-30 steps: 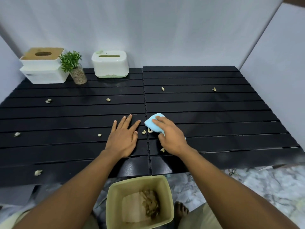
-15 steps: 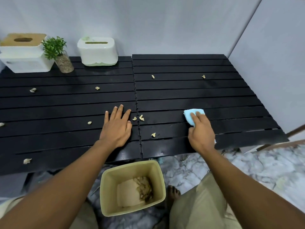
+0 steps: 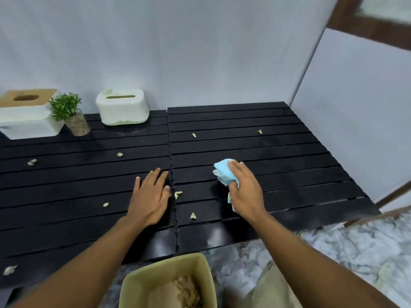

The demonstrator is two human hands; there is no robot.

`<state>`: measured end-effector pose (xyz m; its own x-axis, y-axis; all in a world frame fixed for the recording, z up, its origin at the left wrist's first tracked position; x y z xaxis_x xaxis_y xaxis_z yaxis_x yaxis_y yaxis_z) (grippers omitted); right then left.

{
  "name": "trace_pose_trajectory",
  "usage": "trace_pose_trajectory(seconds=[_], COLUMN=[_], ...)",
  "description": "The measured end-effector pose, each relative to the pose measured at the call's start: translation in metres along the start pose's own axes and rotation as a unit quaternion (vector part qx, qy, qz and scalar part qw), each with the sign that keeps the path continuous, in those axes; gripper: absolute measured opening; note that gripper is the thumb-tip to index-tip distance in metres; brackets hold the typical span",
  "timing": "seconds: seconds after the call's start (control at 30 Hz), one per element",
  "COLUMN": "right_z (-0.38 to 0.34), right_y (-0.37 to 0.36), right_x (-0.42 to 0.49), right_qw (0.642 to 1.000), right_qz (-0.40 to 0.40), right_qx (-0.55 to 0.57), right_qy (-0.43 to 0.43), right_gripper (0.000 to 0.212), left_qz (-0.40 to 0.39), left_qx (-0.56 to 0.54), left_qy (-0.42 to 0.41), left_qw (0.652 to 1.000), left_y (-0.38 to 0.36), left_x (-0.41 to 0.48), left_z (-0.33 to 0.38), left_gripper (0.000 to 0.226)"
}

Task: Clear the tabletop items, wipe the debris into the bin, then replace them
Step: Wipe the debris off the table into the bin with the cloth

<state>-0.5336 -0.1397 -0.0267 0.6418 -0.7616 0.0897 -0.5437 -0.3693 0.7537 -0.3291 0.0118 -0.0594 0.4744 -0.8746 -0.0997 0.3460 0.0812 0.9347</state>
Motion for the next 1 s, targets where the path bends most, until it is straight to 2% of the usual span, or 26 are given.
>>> trace_pose_trajectory(seconds=[0.17, 0.3, 0.43, 0.6, 0.73, 0.9, 0.97, 1.0], right_z=[0.093, 0.168, 0.207, 0.183, 0.130, 0.043, 0.041, 0.050], right_y=[0.077, 0.133, 0.129, 0.095, 0.044, -0.028, -0.020, -0.006], right_x=[0.046, 0.066, 0.085, 0.107, 0.115, 0.104, 0.102, 0.104], right_qw=[0.990, 0.969, 0.962, 0.965, 0.984, 0.992, 0.993, 0.995], right_qz=[0.065, 0.093, 0.069, 0.098, 0.037, -0.079, -0.086, -0.065], right_qx=[-0.097, -0.163, -0.157, -0.167, -0.151, -0.065, -0.013, -0.004], right_qy=[-0.076, -0.159, -0.215, -0.174, -0.085, 0.073, 0.082, 0.080], right_gripper=[0.054, 0.049, 0.050, 0.047, 0.053, 0.056, 0.056, 0.056], left_qz=[-0.027, -0.062, -0.056, -0.046, -0.040, -0.027, -0.018, -0.013], left_qx=[0.018, 0.072, 0.104, 0.112, 0.101, 0.074, 0.065, 0.061], left_qy=[-0.062, -0.137, -0.140, -0.140, -0.141, -0.139, -0.134, -0.126], left_qw=[0.998, 0.986, 0.983, 0.983, 0.984, 0.987, 0.989, 0.990], left_y=[-0.005, -0.014, -0.027, -0.033, -0.034, -0.034, -0.032, -0.031], left_x=[0.062, 0.109, 0.144, 0.156, 0.154, 0.149, 0.145, 0.144], left_z=[0.049, 0.074, 0.086, 0.087, 0.089, 0.085, 0.083, 0.082], left_gripper=[0.056, 0.074, 0.079, 0.075, 0.076, 0.077, 0.077, 0.077])
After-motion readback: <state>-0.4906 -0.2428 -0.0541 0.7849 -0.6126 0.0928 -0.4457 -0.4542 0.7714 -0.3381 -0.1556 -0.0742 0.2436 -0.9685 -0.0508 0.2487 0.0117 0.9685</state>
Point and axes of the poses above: each hand's wrist, its own x-axis towards the middle knuckle, its own y-axis out of the back of the hand, z = x × y, the point moved 3 cm from there along x, towards the middle knuckle, and after that the axes turned 8 degrees about -z, right-handed, at the moved point
